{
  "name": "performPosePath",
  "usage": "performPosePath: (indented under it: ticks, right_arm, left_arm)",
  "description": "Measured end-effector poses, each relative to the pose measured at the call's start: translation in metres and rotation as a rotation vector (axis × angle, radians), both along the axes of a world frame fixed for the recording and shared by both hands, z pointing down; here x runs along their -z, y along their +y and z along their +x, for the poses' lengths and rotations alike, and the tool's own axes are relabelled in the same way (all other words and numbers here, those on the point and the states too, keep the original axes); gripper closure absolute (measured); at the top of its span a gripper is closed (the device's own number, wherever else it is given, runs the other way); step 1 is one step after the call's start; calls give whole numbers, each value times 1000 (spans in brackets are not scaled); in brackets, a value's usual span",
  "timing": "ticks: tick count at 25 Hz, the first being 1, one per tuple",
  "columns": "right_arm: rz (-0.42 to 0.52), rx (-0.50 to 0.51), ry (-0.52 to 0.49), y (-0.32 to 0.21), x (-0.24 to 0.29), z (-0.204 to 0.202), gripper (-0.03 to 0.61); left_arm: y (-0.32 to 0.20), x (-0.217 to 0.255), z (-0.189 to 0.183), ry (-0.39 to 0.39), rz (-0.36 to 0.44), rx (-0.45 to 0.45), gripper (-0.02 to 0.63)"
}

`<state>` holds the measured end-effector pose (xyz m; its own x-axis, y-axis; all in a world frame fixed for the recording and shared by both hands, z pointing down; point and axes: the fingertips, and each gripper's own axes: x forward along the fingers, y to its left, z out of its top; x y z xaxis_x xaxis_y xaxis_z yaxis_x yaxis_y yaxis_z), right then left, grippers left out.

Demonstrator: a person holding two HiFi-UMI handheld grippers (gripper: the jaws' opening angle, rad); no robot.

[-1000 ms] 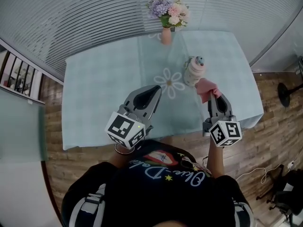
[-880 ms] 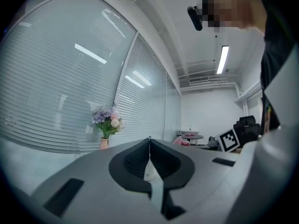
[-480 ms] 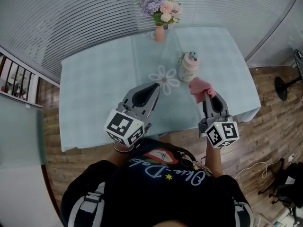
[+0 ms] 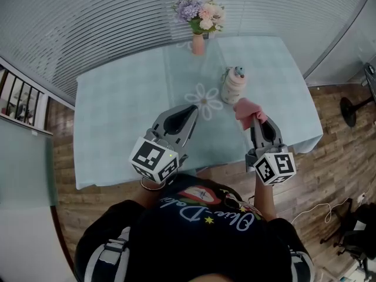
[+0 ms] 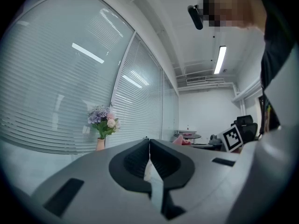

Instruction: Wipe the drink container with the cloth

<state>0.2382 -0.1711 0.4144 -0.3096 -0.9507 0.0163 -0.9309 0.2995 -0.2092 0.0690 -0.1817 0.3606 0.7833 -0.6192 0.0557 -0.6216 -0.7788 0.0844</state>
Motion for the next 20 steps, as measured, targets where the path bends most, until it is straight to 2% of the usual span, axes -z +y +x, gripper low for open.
performPosePath:
  ticks: [20]
  right_arm:
    - [-9, -6, -10, 2, -2, -3, 551]
  left_arm:
    - [0, -4, -3, 2, -10, 0, 607]
